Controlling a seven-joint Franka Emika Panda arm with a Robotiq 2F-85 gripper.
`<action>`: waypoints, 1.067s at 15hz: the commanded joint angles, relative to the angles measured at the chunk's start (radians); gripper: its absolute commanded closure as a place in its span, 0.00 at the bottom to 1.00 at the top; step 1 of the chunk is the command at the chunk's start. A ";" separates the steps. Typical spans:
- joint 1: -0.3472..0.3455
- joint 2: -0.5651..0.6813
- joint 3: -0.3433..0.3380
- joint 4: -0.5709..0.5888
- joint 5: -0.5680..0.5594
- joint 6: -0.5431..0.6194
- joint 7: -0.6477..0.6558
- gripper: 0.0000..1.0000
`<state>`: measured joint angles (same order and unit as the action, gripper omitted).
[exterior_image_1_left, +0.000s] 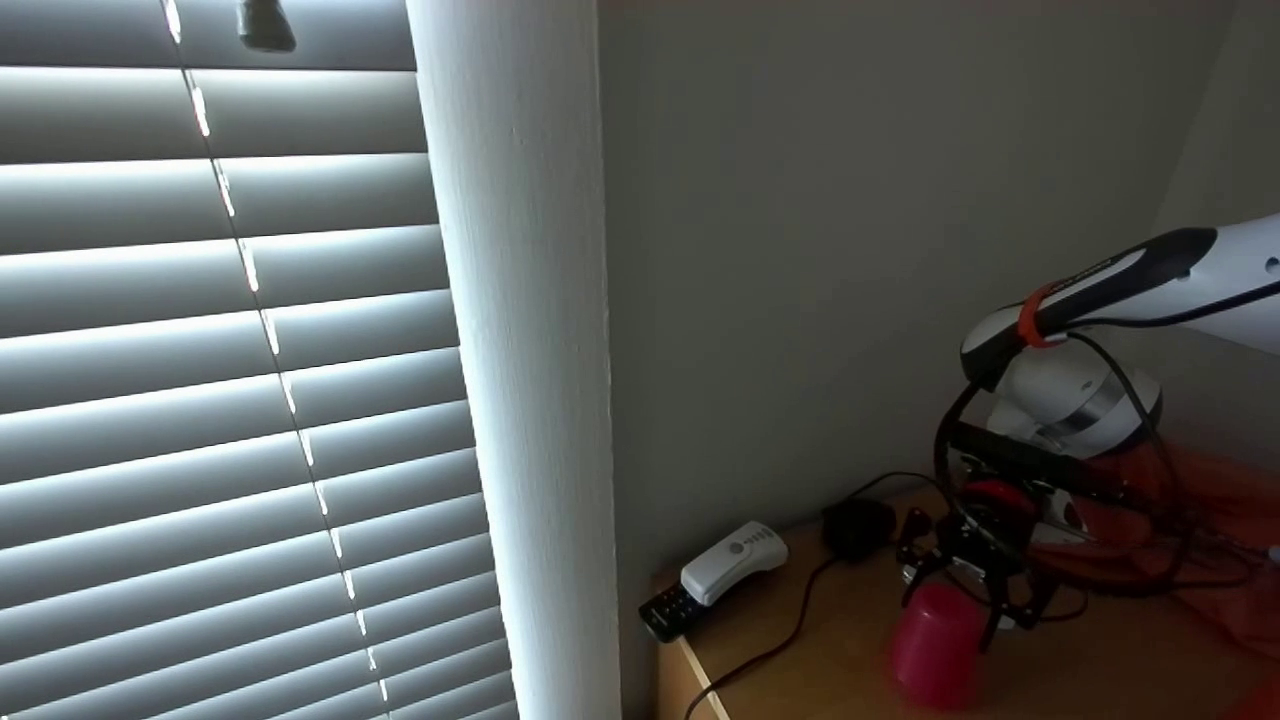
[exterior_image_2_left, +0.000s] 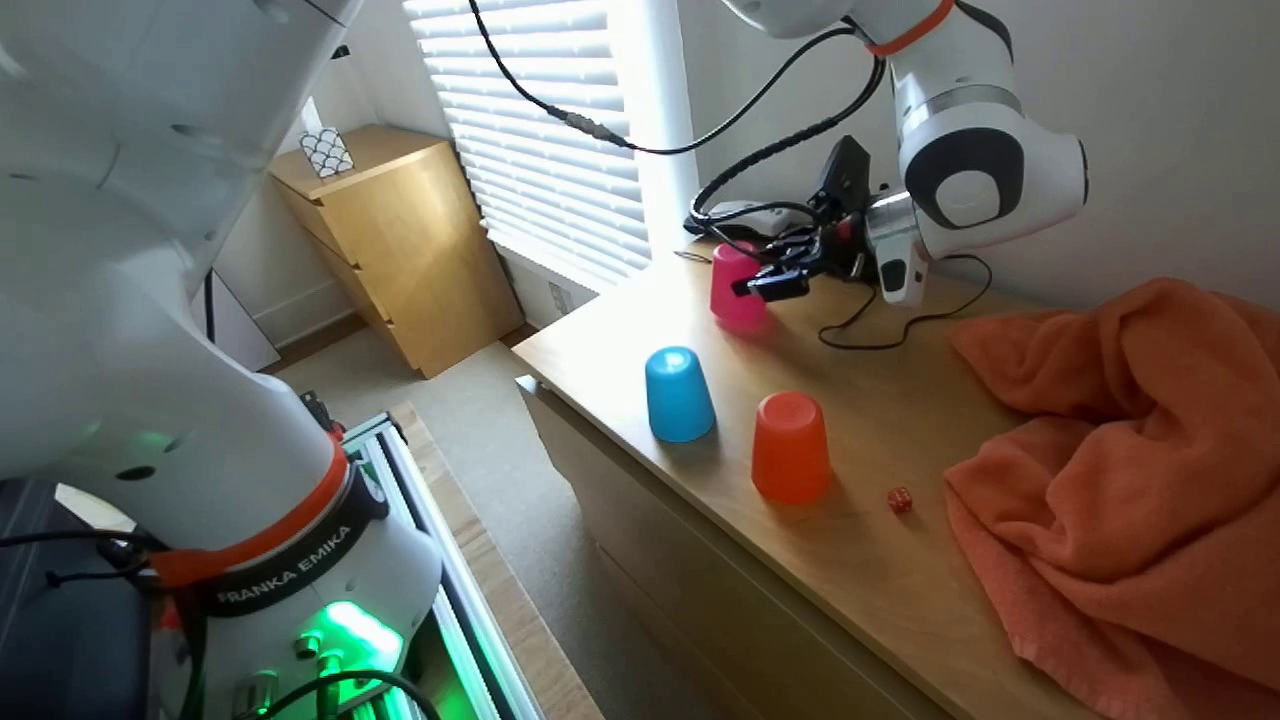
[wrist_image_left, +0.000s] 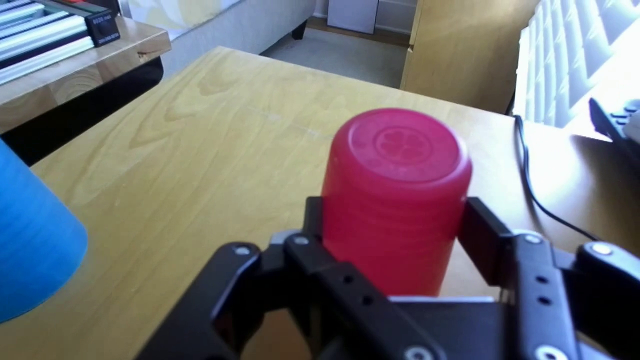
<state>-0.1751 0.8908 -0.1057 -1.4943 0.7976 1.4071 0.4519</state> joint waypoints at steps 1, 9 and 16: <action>0.050 -0.109 -0.026 -0.113 0.037 0.108 0.055 0.57; 0.154 -0.321 -0.015 -0.360 0.066 0.493 0.214 0.57; 0.225 -0.468 -0.015 -0.522 0.018 0.725 0.400 0.57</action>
<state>0.0233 0.5072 -0.1135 -1.9103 0.8367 2.0254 0.7774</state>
